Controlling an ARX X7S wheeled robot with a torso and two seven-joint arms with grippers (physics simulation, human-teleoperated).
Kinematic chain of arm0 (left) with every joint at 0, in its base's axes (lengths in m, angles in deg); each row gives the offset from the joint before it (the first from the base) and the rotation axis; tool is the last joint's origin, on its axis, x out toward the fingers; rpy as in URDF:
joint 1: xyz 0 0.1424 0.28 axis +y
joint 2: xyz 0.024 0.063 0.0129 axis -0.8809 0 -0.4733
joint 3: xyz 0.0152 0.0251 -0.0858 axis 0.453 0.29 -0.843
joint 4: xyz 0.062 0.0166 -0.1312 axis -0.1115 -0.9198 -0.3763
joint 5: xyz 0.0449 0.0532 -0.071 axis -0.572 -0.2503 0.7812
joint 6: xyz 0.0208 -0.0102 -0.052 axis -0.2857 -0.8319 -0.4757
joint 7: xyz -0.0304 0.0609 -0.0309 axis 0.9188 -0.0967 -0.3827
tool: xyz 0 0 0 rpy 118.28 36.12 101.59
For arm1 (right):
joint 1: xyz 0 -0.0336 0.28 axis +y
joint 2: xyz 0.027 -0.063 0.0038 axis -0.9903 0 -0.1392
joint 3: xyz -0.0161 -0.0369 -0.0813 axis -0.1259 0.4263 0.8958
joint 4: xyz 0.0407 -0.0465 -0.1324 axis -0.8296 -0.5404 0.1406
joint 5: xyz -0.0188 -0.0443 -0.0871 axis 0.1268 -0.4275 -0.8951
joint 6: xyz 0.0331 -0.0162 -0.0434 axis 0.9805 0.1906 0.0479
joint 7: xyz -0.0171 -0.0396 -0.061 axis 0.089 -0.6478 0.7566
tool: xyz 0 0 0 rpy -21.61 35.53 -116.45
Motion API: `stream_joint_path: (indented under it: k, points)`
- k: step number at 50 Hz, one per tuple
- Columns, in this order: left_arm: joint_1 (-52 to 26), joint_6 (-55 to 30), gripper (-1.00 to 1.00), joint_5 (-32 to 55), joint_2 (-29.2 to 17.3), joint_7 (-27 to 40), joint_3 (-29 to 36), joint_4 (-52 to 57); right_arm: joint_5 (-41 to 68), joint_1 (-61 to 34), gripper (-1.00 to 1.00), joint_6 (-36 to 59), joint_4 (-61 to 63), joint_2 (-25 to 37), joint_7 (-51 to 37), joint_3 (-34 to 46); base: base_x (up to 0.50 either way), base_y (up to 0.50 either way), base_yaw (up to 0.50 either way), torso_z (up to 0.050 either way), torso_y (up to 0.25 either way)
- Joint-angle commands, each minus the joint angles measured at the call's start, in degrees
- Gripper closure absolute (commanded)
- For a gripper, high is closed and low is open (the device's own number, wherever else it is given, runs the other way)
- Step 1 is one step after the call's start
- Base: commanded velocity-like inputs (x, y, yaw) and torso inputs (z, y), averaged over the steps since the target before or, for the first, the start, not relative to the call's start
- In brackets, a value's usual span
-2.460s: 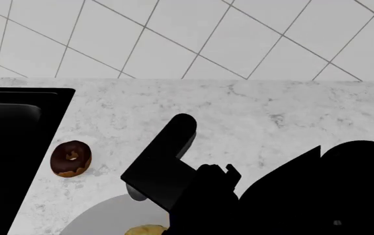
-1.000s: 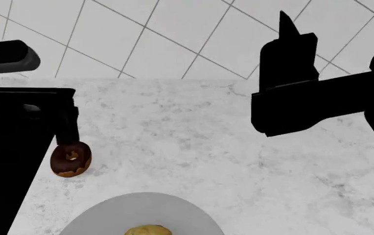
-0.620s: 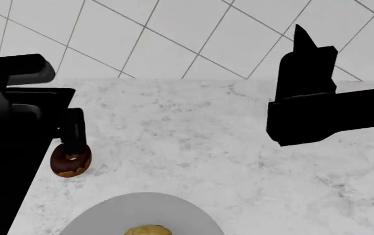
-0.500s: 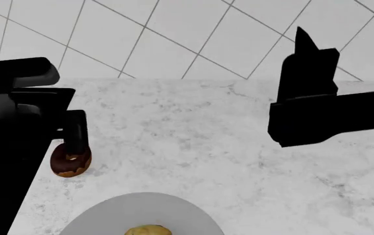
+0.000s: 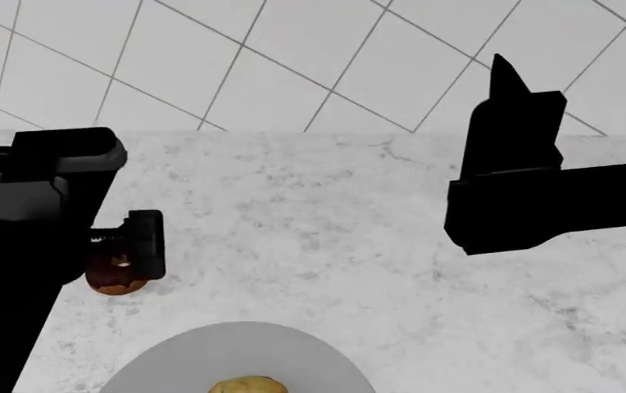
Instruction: Place the pastries on the plates.
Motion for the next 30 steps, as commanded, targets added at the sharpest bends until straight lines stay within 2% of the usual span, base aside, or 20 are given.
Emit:
stream_joint_path:
  k: [1, 21, 22, 30]
  points:
    - [1.8, 0.0, -1.0, -1.0, 0.4, -0.3, 2.1, -1.0, 1.3, 0.0, -1.0, -0.4, 0.7, 0.4, -0.8, -0.2, 0.0, 0.0, 0.0, 0.0, 0.0]
    - [4.1, 0.2, -1.0, -0.8, 1.1, -0.2, 3.2, 0.9, 2.7, 0.3, -1.0, -0.8, 1.2, 1.2, -1.2, -0.7, 0.0, 0.0, 0.0, 0.0, 0.0]
    - [4.1, 0.4, 1.0, -0.9, 1.0, -0.1, 3.2, 1.0, 2.8, 0.3, -1.0, -0.8, 1.2, 1.3, -1.2, -0.7, 0.0, 0.0, 0.0, 0.0, 0.0]
    - [4.3, 0.6, 1.0, -0.5, 0.6, 0.7, 2.5, 1.5, 3.1, 0.5, -1.0, -1.1, 1.3, 1.3, -1.3, -0.8, 0.0, 0.0, 0.0, 0.0, 0.0]
